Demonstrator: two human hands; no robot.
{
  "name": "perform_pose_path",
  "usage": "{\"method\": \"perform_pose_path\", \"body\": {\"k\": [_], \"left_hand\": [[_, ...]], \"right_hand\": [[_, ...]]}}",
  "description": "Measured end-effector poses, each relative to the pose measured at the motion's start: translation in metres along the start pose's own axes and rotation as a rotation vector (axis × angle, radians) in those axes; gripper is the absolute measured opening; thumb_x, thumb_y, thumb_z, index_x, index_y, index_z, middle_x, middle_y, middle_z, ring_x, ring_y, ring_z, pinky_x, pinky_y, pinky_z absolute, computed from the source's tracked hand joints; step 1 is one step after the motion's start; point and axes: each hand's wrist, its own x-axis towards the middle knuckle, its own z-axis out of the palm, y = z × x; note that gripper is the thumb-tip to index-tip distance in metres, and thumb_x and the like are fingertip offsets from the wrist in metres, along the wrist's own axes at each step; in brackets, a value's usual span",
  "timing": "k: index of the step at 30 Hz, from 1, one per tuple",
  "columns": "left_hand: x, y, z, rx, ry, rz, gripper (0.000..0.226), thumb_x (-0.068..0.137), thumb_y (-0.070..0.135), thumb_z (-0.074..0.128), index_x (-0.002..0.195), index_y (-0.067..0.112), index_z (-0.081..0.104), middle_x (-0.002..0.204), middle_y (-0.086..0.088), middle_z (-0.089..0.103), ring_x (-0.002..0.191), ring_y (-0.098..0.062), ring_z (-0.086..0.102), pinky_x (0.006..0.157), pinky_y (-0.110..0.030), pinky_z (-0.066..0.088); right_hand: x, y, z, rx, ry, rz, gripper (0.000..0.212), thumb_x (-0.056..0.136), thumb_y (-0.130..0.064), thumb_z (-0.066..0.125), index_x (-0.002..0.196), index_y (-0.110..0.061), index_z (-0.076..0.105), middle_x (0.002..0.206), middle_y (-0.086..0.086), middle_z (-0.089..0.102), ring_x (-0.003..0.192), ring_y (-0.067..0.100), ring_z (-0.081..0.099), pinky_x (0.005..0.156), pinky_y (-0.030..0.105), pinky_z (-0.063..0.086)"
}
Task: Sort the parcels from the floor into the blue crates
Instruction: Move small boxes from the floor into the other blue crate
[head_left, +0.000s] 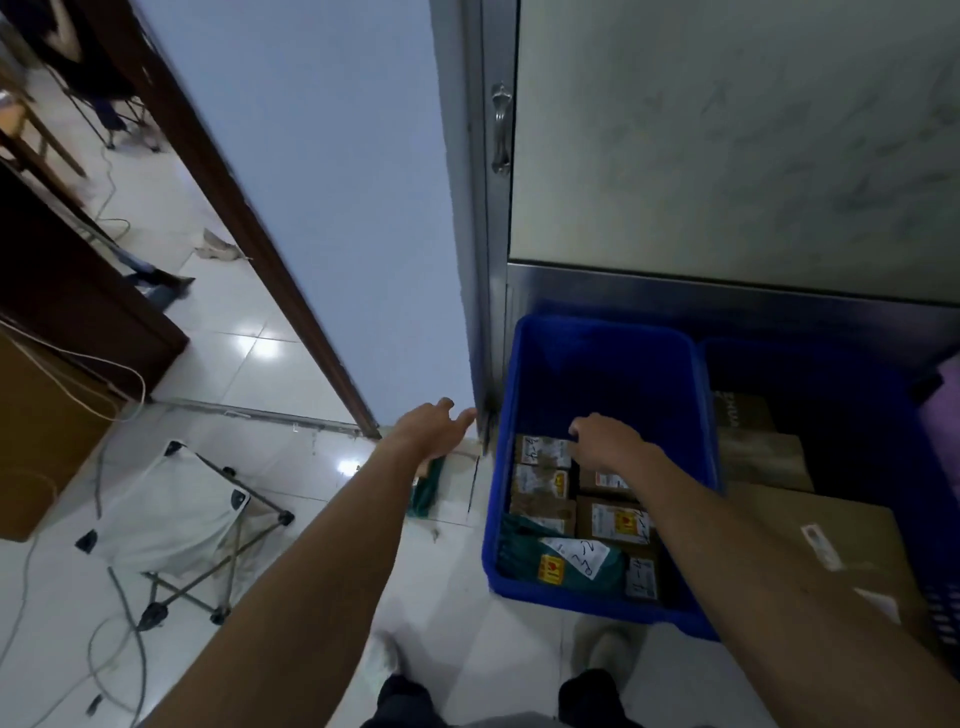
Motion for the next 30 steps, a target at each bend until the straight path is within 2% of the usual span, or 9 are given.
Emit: {"method": "perform_pose_path", "body": {"k": [3,7,10,14,17,19,23,27,30], "left_hand": [[0.002,-0.045,-0.014,-0.139,-0.017,0.027,0.067,0.102,0.059,0.033,0.152,0.014,0.037,0.153,-0.015,0.044,0.139,-0.034,0.043,0.113,-0.043,0.033],[0.01,-0.111,-0.029,-0.153,-0.059,0.04,0.064,0.102,0.056,0.035,0.151,0.015,0.04,0.152,-0.014,0.047,0.137,-0.034,0.045,0.112,-0.042,0.035],[0.018,-0.151,-0.035,-0.126,-0.102,0.005,0.067,0.1,0.057,0.038,0.15,0.013,0.039,0.152,-0.016,0.045,0.138,-0.036,0.044,0.112,-0.044,0.036],[0.029,-0.164,-0.039,-0.104,-0.16,0.028,0.064,0.103,0.052,0.038,0.147,0.006,0.044,0.15,-0.017,0.047,0.136,-0.036,0.045,0.11,-0.043,0.037],[0.042,-0.161,-0.033,-0.065,-0.21,0.061,0.062,0.1,0.053,0.031,0.121,0.002,0.059,0.132,-0.021,0.06,0.116,-0.039,0.058,0.1,-0.043,0.046],[0.051,-0.157,-0.023,-0.057,-0.227,0.072,0.055,0.101,0.047,0.03,0.11,0.002,0.061,0.121,-0.022,0.065,0.105,-0.038,0.062,0.091,-0.042,0.049],[0.064,-0.169,0.006,-0.085,-0.254,-0.006,0.049,0.105,0.042,0.038,0.137,0.008,0.052,0.136,-0.016,0.059,0.124,-0.036,0.055,0.102,-0.04,0.042],[0.098,-0.197,0.044,-0.102,-0.277,-0.067,0.058,0.104,0.052,0.035,0.147,0.014,0.044,0.145,-0.017,0.054,0.131,-0.035,0.051,0.106,-0.042,0.039],[0.133,-0.206,0.067,-0.058,-0.332,-0.03,0.054,0.104,0.051,0.034,0.146,0.02,0.046,0.145,-0.016,0.053,0.129,-0.034,0.052,0.106,-0.042,0.041]], "right_hand": [[0.003,-0.051,0.024,0.071,0.025,0.056,0.036,0.103,-0.03,0.041,0.128,-0.009,0.057,0.123,0.013,0.058,0.102,0.029,0.057,0.082,0.039,0.046],[0.005,-0.118,0.058,0.15,0.057,0.095,0.023,0.1,-0.029,0.046,0.101,-0.011,0.061,0.108,0.009,0.064,0.094,0.027,0.061,0.076,0.035,0.046],[0.005,-0.157,0.075,0.23,0.037,0.125,0.034,0.101,-0.033,0.045,0.118,-0.01,0.063,0.117,0.009,0.064,0.103,0.029,0.061,0.087,0.039,0.05],[0.005,-0.186,0.092,0.306,0.018,0.147,0.036,0.103,-0.03,0.041,0.121,-0.008,0.063,0.104,0.008,0.065,0.086,0.023,0.059,0.069,0.031,0.041],[0.011,-0.193,0.099,0.318,0.015,0.176,0.034,0.102,-0.029,0.041,0.118,-0.01,0.064,0.093,0.006,0.064,0.08,0.022,0.058,0.062,0.03,0.04],[0.023,-0.193,0.103,0.315,-0.003,0.176,0.032,0.1,-0.029,0.041,0.114,-0.011,0.064,0.098,0.007,0.067,0.082,0.022,0.059,0.069,0.033,0.045],[0.063,-0.189,0.119,0.375,-0.058,0.179,0.027,0.097,-0.029,0.043,0.1,-0.009,0.062,0.09,0.005,0.062,0.084,0.023,0.059,0.066,0.033,0.042],[0.115,-0.183,0.146,0.394,-0.144,0.177,0.036,0.1,-0.033,0.044,0.121,-0.008,0.059,0.116,0.011,0.061,0.102,0.027,0.059,0.085,0.038,0.048],[0.15,-0.18,0.172,0.453,-0.19,0.201,0.04,0.101,-0.034,0.044,0.129,-0.008,0.055,0.124,0.011,0.059,0.106,0.027,0.058,0.088,0.037,0.049]]}}
